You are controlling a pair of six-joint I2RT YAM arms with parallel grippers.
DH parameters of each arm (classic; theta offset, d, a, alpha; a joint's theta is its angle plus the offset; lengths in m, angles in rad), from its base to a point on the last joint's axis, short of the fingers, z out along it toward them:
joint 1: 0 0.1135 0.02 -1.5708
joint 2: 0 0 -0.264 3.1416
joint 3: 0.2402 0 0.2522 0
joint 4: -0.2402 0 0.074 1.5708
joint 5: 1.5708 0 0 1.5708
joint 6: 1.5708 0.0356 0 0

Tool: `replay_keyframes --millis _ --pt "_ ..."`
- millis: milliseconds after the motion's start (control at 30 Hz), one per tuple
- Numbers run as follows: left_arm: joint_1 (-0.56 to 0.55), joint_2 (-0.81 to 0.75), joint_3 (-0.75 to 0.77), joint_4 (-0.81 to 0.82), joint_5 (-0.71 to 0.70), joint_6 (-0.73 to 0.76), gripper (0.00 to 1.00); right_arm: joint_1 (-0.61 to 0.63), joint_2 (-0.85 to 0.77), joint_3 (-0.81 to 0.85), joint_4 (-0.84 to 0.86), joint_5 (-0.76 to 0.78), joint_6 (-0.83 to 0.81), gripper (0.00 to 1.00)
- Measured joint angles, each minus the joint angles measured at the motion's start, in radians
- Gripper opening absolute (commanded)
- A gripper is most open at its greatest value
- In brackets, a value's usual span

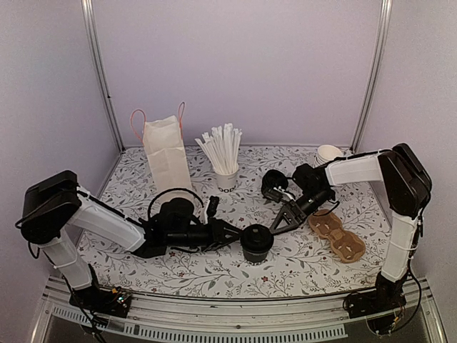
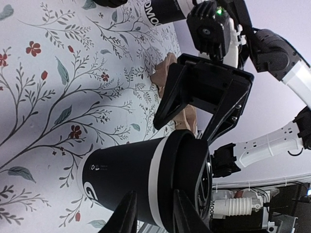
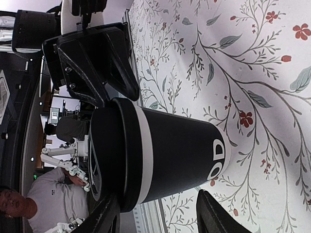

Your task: Pack the takeout coffee

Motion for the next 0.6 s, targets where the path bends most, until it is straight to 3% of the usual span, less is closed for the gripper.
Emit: replay_keyframes --millis 267,600 --pt "-0.003 0.096 -0.097 0.308 -0.001 -0.073 0.23 -0.004 0.027 -0.008 0.019 -0.035 0.064 0.52" --pt "-0.011 0.063 -0.077 0.266 -0.026 -0.027 0.26 -0.003 0.017 -0.007 0.018 -0.035 0.067 0.52"
